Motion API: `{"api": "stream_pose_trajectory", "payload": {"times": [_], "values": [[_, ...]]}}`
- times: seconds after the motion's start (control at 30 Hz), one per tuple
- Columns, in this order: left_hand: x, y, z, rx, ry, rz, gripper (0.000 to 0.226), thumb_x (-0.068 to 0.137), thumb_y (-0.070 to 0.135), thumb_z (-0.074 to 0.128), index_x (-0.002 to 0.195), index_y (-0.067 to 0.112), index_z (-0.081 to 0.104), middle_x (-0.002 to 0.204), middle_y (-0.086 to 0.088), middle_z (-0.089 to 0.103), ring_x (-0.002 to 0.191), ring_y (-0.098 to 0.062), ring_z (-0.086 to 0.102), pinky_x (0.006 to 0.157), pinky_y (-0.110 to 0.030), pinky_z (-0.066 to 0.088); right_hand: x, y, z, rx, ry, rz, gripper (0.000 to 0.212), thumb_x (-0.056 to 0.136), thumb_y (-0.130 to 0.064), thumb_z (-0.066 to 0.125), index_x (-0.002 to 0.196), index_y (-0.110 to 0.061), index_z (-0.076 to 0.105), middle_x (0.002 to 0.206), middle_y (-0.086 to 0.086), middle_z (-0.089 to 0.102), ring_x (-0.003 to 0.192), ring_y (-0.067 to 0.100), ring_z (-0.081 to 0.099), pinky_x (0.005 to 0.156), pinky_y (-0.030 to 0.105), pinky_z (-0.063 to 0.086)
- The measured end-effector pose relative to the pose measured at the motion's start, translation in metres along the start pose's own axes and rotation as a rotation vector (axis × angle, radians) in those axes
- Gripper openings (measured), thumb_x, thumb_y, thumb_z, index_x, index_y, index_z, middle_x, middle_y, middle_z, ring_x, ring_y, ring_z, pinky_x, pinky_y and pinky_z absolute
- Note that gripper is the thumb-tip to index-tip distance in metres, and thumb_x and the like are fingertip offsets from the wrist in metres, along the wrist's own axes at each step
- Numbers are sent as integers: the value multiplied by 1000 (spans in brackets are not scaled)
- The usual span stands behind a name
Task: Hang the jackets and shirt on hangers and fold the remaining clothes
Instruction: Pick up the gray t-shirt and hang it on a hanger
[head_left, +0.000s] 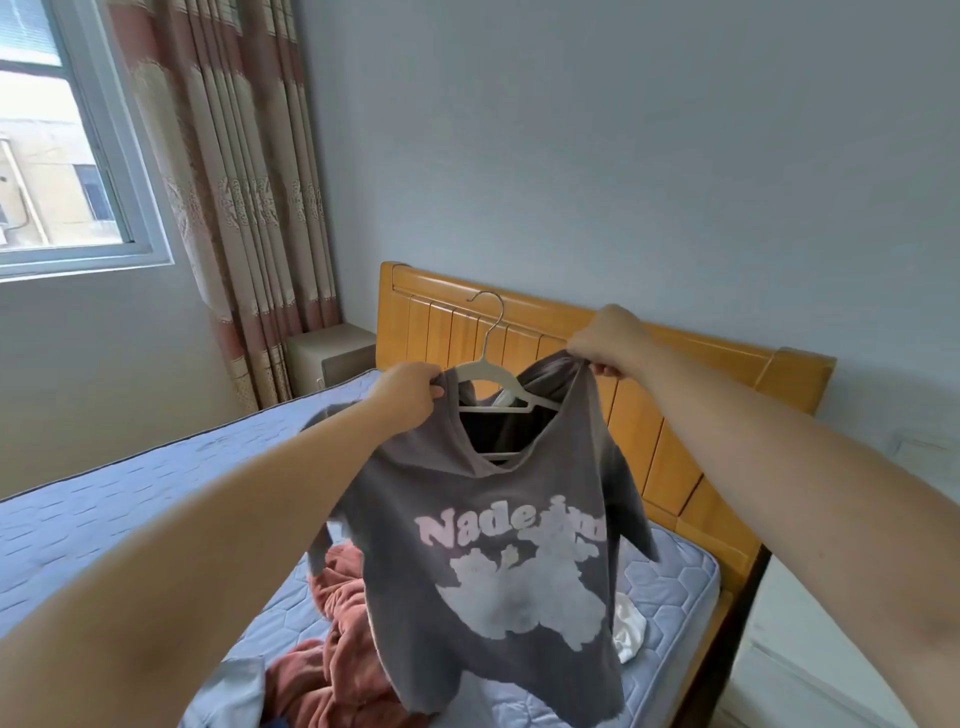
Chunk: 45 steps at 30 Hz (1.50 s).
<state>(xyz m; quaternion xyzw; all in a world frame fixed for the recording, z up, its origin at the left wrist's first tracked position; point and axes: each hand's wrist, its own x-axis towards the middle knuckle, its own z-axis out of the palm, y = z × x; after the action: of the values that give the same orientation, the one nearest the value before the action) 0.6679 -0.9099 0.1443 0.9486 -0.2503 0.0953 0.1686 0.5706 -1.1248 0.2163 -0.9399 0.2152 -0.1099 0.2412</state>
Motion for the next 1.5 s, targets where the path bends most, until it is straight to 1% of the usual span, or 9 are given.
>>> {"api": "stream_pose_trajectory", "payload": {"times": [0.17,0.3,0.5,0.73,0.93,1.07,1.13,1.27,1.5], "values": [[5,5,-9,0,162,49,14,99,18,46,87,16,54,84,-1,55,80,-23,52,67,-31,37,0,11,-25,28,-238,233,20,83,-5,44,65,-11,44,52,4,44,37,13,38,40,17,32],[9,19,-16,62,92,201,14,99,18,43,86,18,48,87,-1,56,82,-23,53,72,-34,42,25,2,-22,515,-20,190,24,83,-4,47,59,-8,46,47,9,55,30,14,46,42,17,40],[8,7,-11,-7,-75,121,14,99,17,47,86,15,53,88,-5,59,87,-25,54,74,-31,40,7,53,22,4,-272,389,21,87,-4,40,71,-1,53,58,14,55,39,19,47,39,18,36],[14,0,-20,-128,-20,139,15,98,13,47,98,5,59,92,-10,61,87,-26,54,77,-33,40,30,40,4,419,56,239,21,82,-6,45,64,-1,55,35,6,54,26,15,44,39,17,39],[12,2,-19,8,-253,226,22,98,13,48,76,16,50,77,0,53,79,-21,50,71,-30,36,19,49,17,152,-54,82,24,88,-7,45,73,4,60,60,15,66,45,23,60,52,31,54],[19,1,-22,-12,-298,253,15,98,13,49,90,8,60,88,-6,61,86,-24,55,79,-32,39,26,37,13,170,-22,-165,24,83,-2,46,64,4,61,59,17,66,46,20,60,48,26,53],[23,1,-33,-21,-288,265,14,98,13,49,94,6,60,93,-6,61,91,-24,54,82,-32,38,23,43,8,-24,-90,-111,26,79,-4,48,57,-1,61,51,10,63,42,16,57,44,20,47],[27,-2,-44,-49,-247,267,16,98,13,49,85,21,55,84,7,55,89,-17,50,82,-28,36,16,68,0,-389,-335,66,21,78,-3,48,69,3,66,57,12,68,51,24,66,58,33,59],[24,9,-22,-18,-294,272,27,98,13,48,72,18,52,79,-2,56,80,-23,52,76,-33,39,21,42,7,201,-215,-7,18,82,5,44,68,-1,53,55,13,54,38,18,48,40,22,39]]}}
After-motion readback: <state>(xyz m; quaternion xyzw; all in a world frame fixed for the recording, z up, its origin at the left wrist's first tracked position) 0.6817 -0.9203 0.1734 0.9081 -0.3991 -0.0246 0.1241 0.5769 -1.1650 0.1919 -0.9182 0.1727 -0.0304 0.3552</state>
